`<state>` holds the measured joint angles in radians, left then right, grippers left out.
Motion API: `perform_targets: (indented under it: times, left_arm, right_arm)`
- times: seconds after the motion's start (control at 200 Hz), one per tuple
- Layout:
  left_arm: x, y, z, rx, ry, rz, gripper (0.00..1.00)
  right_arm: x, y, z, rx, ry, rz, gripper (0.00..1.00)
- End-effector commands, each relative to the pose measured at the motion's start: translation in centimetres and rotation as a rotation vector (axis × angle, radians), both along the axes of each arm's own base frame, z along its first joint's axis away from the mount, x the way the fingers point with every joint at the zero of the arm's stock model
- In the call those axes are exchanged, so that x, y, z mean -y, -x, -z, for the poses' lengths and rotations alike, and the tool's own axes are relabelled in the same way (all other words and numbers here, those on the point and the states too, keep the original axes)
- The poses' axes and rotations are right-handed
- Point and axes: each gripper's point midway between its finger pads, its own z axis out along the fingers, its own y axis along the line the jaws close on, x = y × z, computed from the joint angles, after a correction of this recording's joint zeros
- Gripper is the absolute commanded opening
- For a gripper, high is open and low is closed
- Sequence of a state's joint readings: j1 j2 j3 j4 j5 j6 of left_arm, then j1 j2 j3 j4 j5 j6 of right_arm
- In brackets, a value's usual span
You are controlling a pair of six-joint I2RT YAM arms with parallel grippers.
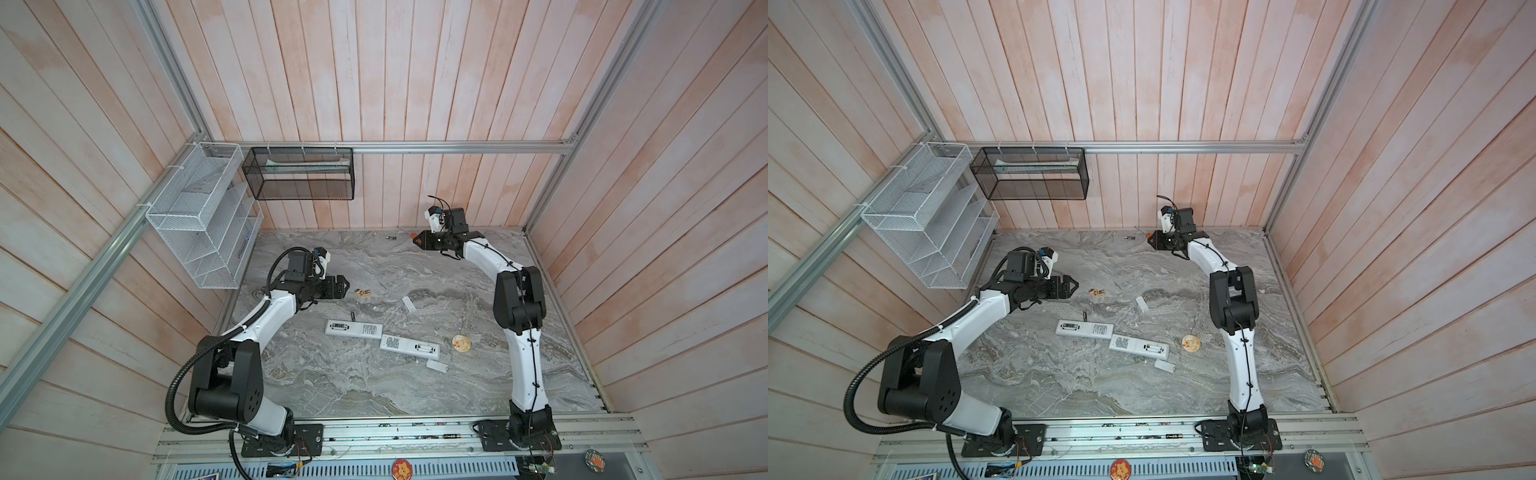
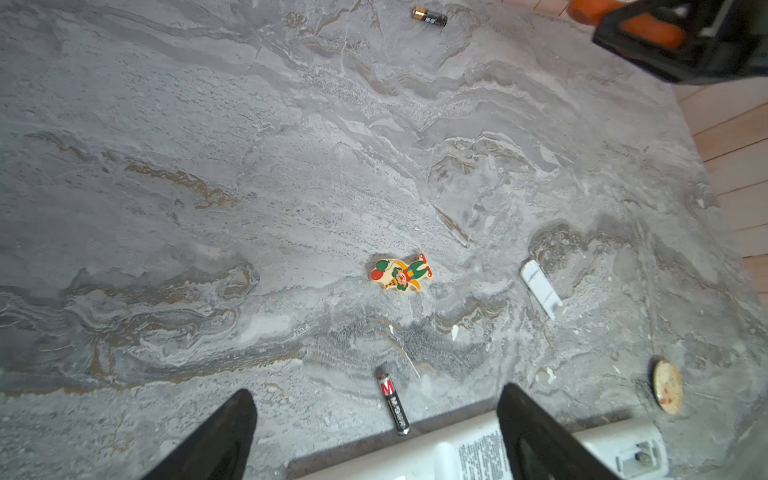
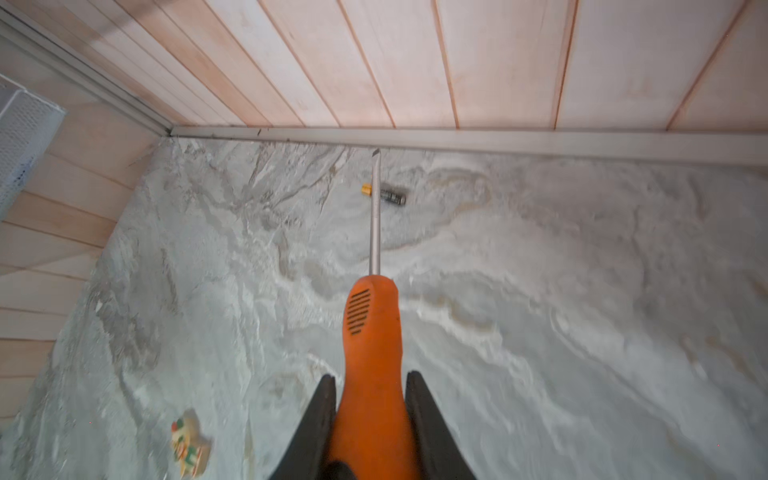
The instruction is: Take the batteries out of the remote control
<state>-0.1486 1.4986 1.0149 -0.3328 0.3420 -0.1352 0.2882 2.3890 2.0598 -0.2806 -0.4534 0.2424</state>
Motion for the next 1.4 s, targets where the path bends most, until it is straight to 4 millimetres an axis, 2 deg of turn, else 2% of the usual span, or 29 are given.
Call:
perform_targets:
  times: [0.0,0.1,0.105,0.11,0.115,0.125,0.185,0.365,0.425,0.435,0.445,0.585,0.715,0.93,1.06,1.125,1.185,1.275,1.315,1.395]
  left_arm:
    - [0.0,1.2,-1.4,0.026,0.025,0.008,0.93]
    - [-0.2,1.9,-1.6,0.020,0.017,0.012,0.93]
    - [-0.2,1.9,-1.6,0.021,0.016,0.011,0.93]
    - [-0.3,1.9,-1.7,0.020,0.015,0.011,0.93]
    - [-0.3,1.9,-1.7,0.020,0.013,0.011,0.93]
    - [-0.3,2.0,-1.7,0.019,0.011,0.012,0.93]
    - [-0.4,2.1,-1.8,0.021,0.003,0.017,0.94]
    - [-0.9,2.1,-0.8,-0.007,-0.023,0.016,0.94]
    - [-0.9,2.1,-0.6,-0.014,-0.024,0.019,0.94]
    - [-0.9,2.1,-0.6,-0.014,-0.025,0.020,0.94]
    - [-0.9,2.1,-0.5,-0.016,-0.026,0.021,0.94]
    - [-1.0,2.1,-0.4,-0.029,-0.033,0.019,0.94]
    - [-1.4,2.1,0.0,-0.032,-0.070,0.035,0.94]
    - [-2.4,2.3,1.7,-0.089,-0.154,0.035,0.94]
    - [-3.1,2.4,3.1,-0.126,-0.194,0.022,0.94]
    - [-3.8,2.3,3.4,-0.140,-0.221,-0.007,0.95]
    - [-4.5,1.5,2.9,-0.125,-0.190,-0.061,0.95]
    - [-5.4,-1.0,1.7,-0.096,-0.030,-0.156,0.95]
    - [-5.8,-2.1,1.8,-0.102,0.021,-0.192,0.95]
    - [-5.1,-4.1,3.1,-0.147,0.109,-0.187,0.93]
  right_arm:
    - [-0.7,-1.4,1.0,-0.031,0.009,-0.022,0.00]
    - [-1.2,-3.2,1.7,-0.035,-0.012,0.000,0.00]
    - [-1.2,-3.1,2.3,-0.048,-0.009,0.000,0.00]
    - [-1.2,-3.3,1.4,-0.031,-0.015,-0.001,0.00]
    - [-1.2,-3.2,2.7,-0.054,-0.009,-0.001,0.00]
    - [-1.2,-3.2,3.5,-0.068,-0.005,0.000,0.00]
    - [-1.3,-3.5,4.1,-0.082,-0.003,-0.005,0.00]
    - [-1.8,-2.1,5.3,-0.105,0.005,-0.030,0.00]
    - [-1.9,-1.3,7.0,-0.130,0.017,-0.039,0.00]
    - [-1.9,-1.3,5.6,-0.110,0.014,-0.042,0.00]
    - [-2.0,-1.1,5.4,-0.109,0.014,-0.044,0.00]
    - [-2.9,1.0,6.2,-0.141,0.049,-0.117,0.00]
    - [-3.1,3.1,5.9,-0.141,0.062,-0.166,0.00]
    - [-1.2,6.6,5.3,-0.141,0.105,-0.160,0.00]
    - [-0.5,8.8,3.5,-0.095,0.091,-0.153,0.00]
    - [-0.5,9.6,1.9,-0.055,0.069,-0.155,0.00]
    - [-0.9,9.9,0.8,-0.030,0.049,-0.160,0.00]
    - [-2.3,10.7,-0.8,-0.018,-0.012,-0.213,0.00]
    - [-2.8,11.2,-1.4,-0.012,-0.031,-0.226,0.00]
    - [-3.6,12.4,-2.1,0.002,-0.051,-0.247,0.00]
